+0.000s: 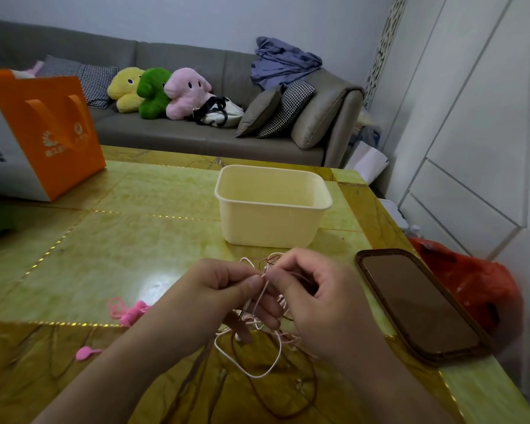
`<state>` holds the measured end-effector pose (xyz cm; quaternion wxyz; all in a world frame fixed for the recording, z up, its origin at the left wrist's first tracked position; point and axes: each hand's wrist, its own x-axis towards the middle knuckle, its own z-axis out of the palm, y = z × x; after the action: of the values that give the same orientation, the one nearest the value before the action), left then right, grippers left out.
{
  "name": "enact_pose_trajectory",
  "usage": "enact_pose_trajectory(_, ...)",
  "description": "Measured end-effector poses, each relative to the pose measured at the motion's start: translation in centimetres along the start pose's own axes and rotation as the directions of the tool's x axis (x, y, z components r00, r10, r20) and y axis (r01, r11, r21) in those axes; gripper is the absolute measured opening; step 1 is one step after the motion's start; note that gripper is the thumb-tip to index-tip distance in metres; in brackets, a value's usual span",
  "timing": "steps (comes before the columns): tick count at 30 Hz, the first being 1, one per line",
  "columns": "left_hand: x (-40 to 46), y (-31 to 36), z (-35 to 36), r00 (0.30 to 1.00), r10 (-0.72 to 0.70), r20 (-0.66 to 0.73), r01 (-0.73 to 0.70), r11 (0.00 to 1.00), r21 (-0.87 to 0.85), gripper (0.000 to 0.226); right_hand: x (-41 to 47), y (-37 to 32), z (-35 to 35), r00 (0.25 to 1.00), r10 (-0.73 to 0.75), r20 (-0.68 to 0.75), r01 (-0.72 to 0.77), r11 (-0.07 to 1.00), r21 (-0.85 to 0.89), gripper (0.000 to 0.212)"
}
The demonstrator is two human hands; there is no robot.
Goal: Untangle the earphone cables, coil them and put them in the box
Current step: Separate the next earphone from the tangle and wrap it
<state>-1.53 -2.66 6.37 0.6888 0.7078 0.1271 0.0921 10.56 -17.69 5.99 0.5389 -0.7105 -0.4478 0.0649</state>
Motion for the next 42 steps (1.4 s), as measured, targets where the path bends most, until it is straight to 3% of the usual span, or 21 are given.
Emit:
enact_pose_trajectory(3,-0.4,0.3,0.0,0.994,-0.044,0.104,0.054,0.993,-0.103,0.025,0.2,0.1,0.0,0.999,0.043,-0.026,-0.041,0.995,0.091,0.021)
enact_pose_trajectory(5,-0.6,0.3,0.1,0.991,-0.046,0.128,0.078,0.962,-0.261,0.021,0.4,0.4,0.5,0.997,0.082,-0.006,-0.08,0.982,0.171,0.023)
enact_pose_trajectory(8,-0.6,0.5,0.7,1.0,-0.019,0.023,0.028,0.873,-0.487,0.018,0.2,0.8,1.7,0.991,0.111,0.077,-0.127,0.958,0.257,0.025)
enact_pose_trajectory(10,-0.4,0.7,0.9,0.993,-0.008,-0.122,-0.058,0.845,-0.532,0.027,-0.2,0.6,2.3,0.989,0.08,0.125,-0.1,0.982,0.159,0.023)
enact_pose_trajectory(13,0.1,0.4,0.5,0.95,0.037,-0.309,-0.151,0.922,-0.355,0.029,-0.6,0.5,2.4,0.978,0.095,0.186,-0.1,0.995,0.015,0.023)
enact_pose_trajectory(16,0.4,-0.3,0.1,0.914,0.072,-0.399,-0.143,0.978,-0.152,0.03,-0.6,0.1,1.9,0.966,0.092,0.242,-0.087,0.996,-0.032,0.022)
enact_pose_trajectory(19,0.4,-0.7,0.3,0.941,0.075,-0.331,-0.098,0.994,-0.052,0.018,-0.6,-0.6,1.5,0.968,0.055,0.245,-0.059,0.998,0.007,0.02)
enact_pose_trajectory(22,0.4,-1.0,0.3,0.978,0.076,-0.196,-0.057,0.993,0.103,0.024,-0.5,-0.9,0.8,0.986,0.024,0.163,-0.037,0.996,0.078,0.02)
enact_pose_trajectory(27,0.0,-0.3,0.5,0.998,0.016,-0.057,-0.02,0.998,-0.065,0.034,0.1,-0.1,0.0,0.999,0.039,-0.011,-0.038,0.996,0.086,0.02)
enact_pose_trajectory(32,-0.3,-0.2,0.2,0.991,0.001,0.137,0.04,0.954,-0.296,0.024,0.4,0.7,0.4,0.994,0.103,0.024,-0.106,0.981,0.162,0.021)
enact_pose_trajectory(34,-0.3,0.0,0.2,0.996,0.031,0.083,0.004,0.92,-0.392,0.022,0.3,0.9,1.1,0.992,0.11,0.068,-0.121,0.97,0.208,0.02)
enact_pose_trajectory(37,-0.1,0.3,0.3,0.986,0.049,-0.159,-0.116,0.889,-0.444,0.025,0.0,1.1,1.8,0.984,0.104,0.144,-0.119,0.988,0.099,0.02)
enact_pose_trajectory(40,0.3,0.0,0.0,0.935,0.114,-0.337,-0.186,0.964,-0.19,0.023,-0.5,0.9,1.8,0.969,0.105,0.225,-0.104,0.994,-0.016,0.022)
enact_pose_trajectory(42,0.4,-0.6,-0.3,0.926,0.147,-0.348,-0.157,0.988,-0.002,0.02,-0.6,0.5,1.5,0.968,0.071,0.241,-0.067,0.997,-0.026,0.022)
